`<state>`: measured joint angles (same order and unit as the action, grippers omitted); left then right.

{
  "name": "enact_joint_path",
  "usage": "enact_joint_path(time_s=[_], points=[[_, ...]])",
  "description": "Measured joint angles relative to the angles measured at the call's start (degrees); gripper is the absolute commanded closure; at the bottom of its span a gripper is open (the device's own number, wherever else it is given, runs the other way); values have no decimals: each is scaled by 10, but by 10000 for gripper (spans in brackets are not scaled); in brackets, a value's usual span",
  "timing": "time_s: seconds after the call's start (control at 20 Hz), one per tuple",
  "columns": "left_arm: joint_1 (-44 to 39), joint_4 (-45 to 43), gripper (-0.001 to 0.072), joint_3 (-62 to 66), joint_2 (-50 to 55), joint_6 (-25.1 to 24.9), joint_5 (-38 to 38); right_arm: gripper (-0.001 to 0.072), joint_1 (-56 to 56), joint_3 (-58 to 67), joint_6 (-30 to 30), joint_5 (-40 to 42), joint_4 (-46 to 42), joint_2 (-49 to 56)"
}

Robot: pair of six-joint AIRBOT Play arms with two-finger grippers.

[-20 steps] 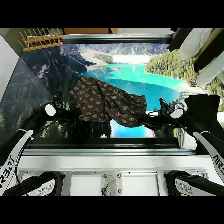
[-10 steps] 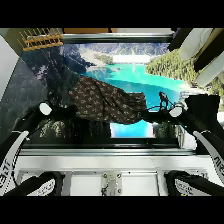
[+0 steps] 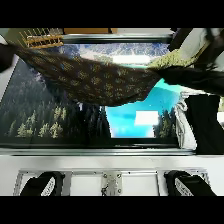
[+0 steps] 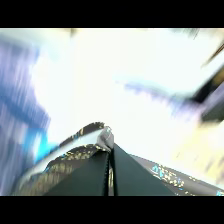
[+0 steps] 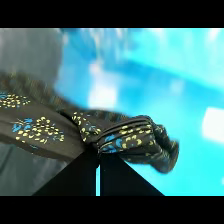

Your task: Fold the clothes and pants, and hang the long-sleeved shirts on hangers.

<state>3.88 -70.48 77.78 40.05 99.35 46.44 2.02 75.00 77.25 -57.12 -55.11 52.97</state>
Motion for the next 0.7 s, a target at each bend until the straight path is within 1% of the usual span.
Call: enact_joint_path(time_s=[0.15, 0.3, 0.4, 0.55, 0.7], points=[[-8, -3, 704, 49, -72, 0, -3, 705, -1, 38, 11, -20, 0, -70], [-13, -5, 703, 71, -127, 0, -10, 706, -2, 52, 45, -41, -2, -132], [-14, -5, 703, 76, -144, 2, -18, 706, -2, 56, 74, -59, -7, -161], [-16, -4, 703, 80, -131, 9, -3, 706, -2, 58, 135, -106, -29, -174], [-16, -4, 703, 74, -65, 13, 48, 706, -2, 58, 184, -173, -58, -137]])
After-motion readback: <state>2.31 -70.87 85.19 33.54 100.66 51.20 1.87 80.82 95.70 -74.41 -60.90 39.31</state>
